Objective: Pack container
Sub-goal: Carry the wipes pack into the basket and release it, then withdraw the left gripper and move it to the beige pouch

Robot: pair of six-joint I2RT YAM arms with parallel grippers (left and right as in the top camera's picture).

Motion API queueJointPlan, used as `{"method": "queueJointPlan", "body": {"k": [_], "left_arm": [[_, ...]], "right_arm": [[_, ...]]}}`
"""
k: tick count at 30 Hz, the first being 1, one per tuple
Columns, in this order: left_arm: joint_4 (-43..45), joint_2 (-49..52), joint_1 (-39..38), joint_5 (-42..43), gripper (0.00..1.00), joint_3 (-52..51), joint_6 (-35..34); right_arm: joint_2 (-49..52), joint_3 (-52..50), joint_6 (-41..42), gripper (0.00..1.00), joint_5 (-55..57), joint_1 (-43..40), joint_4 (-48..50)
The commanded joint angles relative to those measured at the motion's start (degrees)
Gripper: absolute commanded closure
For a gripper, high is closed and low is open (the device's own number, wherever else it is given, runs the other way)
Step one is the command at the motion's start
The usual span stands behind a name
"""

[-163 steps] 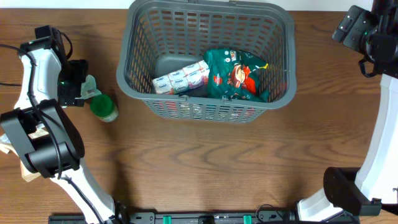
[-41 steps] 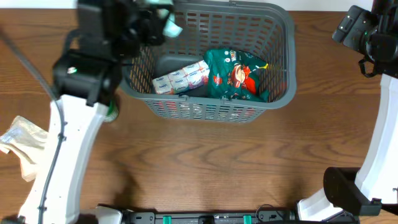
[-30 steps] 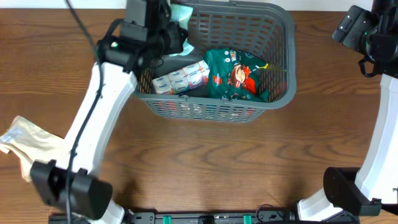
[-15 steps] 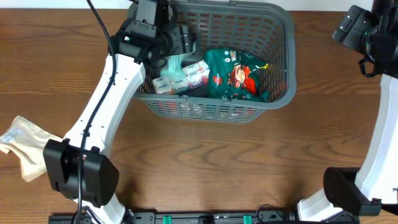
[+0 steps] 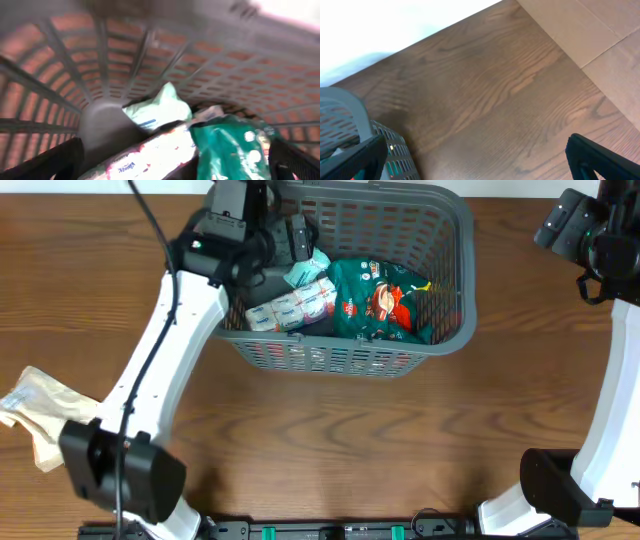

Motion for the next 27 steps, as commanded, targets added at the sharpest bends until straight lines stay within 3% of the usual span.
{"method": "queueJointPlan", "body": {"k": [1, 6, 10, 17, 22, 27], "left_arm": [[0.0, -7.2, 1.6, -3.5, 0.01, 3.6, -2.2], [-0.8, -14.4, 4.6, -5.7, 0.01, 4.5, -3.9], [-6.2, -19.5, 7.2, -13.9, 0.01, 4.9, -6.2], [-25.3, -23.2, 12.9, -34.6, 0.01, 4.9, -13.6], [-41.3, -21.7, 20.6, -37.2, 0.01, 4.9, -22.4], [-50.7, -17.9, 30.3, -37.1, 0.01, 4.9, -24.9]], "right_arm": [[-0.2, 0.5, 0.8, 0.01, 1.0, -0.3, -0.1], [-0.2, 0.5, 0.8, 0.01, 1.0, -0.3, -0.1], [-0.2, 0.5, 0.8, 0.01, 1.0, -0.3, -0.1], [-0.2, 0.6, 0.8, 0.01, 1.0, -0.3, -0.1], [-0.2, 0.6, 0.8, 0.01, 1.0, -0.3, -0.1], [-0.2, 0.6, 0.8, 0.01, 1.0, -0.3, -0.1]]}}
